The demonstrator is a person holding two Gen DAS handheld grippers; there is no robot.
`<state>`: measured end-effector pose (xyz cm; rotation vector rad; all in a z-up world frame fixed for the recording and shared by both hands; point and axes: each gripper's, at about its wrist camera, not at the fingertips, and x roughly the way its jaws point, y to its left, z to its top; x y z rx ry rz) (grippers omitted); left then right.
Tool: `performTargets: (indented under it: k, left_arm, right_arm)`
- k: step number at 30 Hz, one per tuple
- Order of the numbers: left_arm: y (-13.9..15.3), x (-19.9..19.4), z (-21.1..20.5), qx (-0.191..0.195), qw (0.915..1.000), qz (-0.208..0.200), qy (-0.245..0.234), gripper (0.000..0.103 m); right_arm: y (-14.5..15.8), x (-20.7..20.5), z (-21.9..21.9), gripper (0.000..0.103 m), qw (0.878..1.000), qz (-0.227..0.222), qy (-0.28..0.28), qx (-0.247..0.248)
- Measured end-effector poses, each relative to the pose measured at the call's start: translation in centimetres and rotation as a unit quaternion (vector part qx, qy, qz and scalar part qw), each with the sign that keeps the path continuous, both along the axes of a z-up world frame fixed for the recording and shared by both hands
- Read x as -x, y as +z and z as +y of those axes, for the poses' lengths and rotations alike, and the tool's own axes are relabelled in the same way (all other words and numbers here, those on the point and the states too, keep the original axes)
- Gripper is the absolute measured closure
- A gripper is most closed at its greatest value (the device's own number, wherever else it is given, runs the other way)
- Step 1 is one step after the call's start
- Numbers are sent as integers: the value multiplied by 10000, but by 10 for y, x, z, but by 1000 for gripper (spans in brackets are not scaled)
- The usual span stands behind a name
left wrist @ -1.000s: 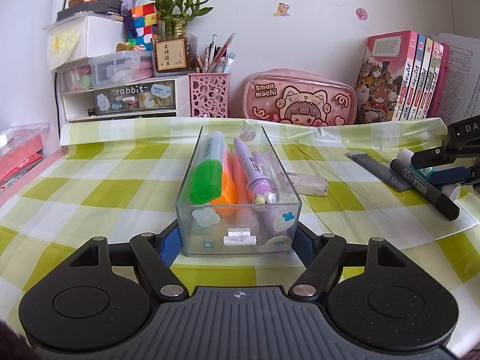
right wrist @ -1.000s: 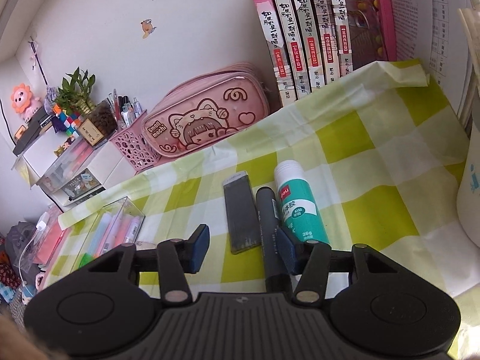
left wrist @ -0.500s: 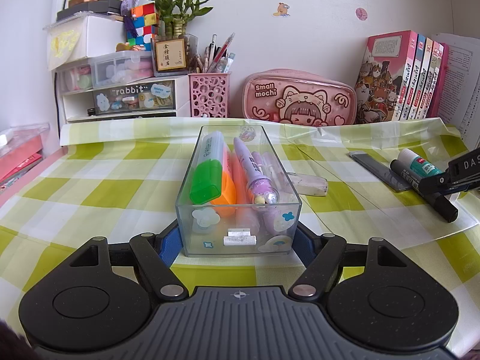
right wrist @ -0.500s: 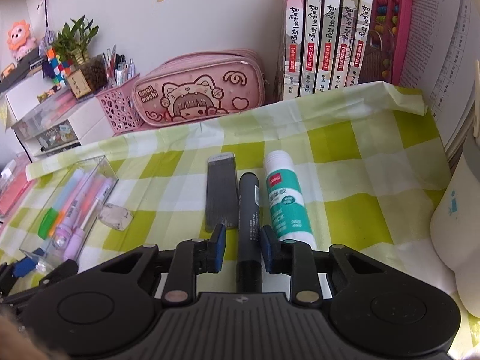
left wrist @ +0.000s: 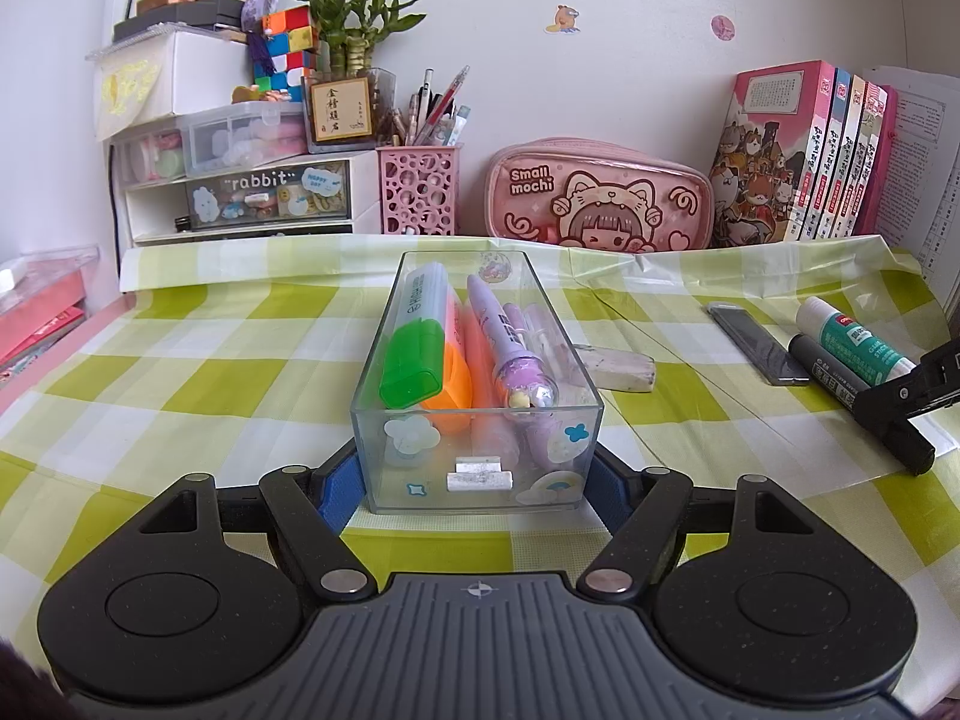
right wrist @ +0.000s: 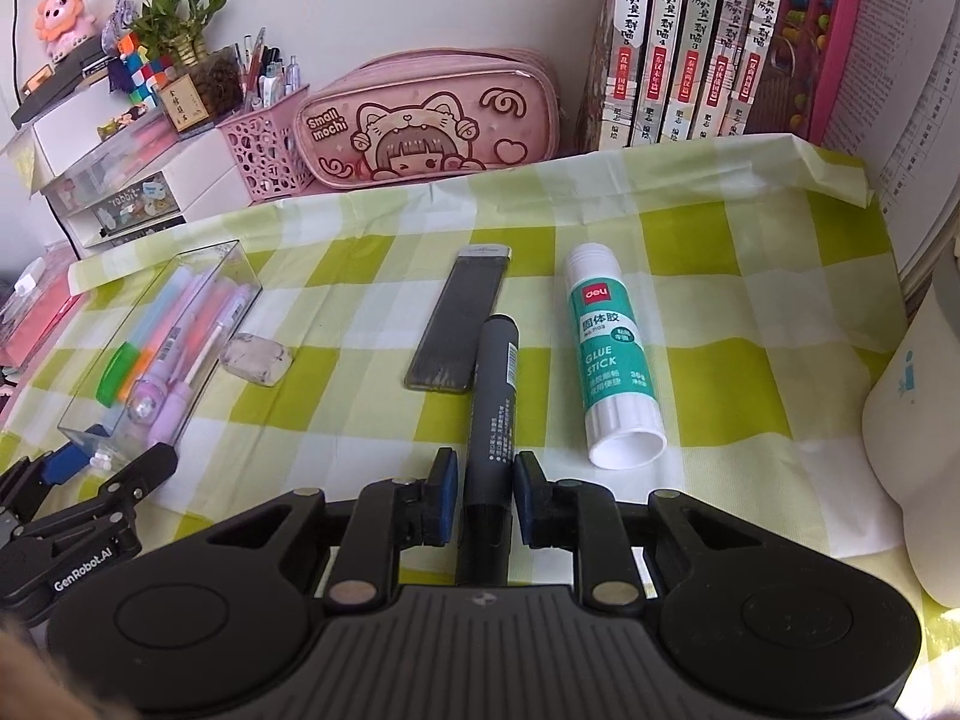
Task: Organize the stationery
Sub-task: 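Lift the black marker with the right tool and carry it over the box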
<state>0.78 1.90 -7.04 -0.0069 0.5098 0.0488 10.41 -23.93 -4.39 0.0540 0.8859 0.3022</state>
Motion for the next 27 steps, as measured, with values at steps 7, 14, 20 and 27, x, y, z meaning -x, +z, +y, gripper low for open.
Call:
performTargets:
  k: [7,14,20,27]
  left_arm:
    - [0,0,0,-3,10000,1,0,30]
    - [0,0,0,0,10000,-1,0,30]
    - [0,0,0,-1,10000,0,2,30]
    - [0,0,0,-2,10000,0,0,30]
  right_arm:
    - [-2,-13,3,75,9997,-35,-161,-153]
    - [1,-15,4,76,9987,31,-326,-393]
    - [14,-13,7,76,9951,30,-288,-942]
    - [22,-19,26,76,9830,353,-40,-1800]
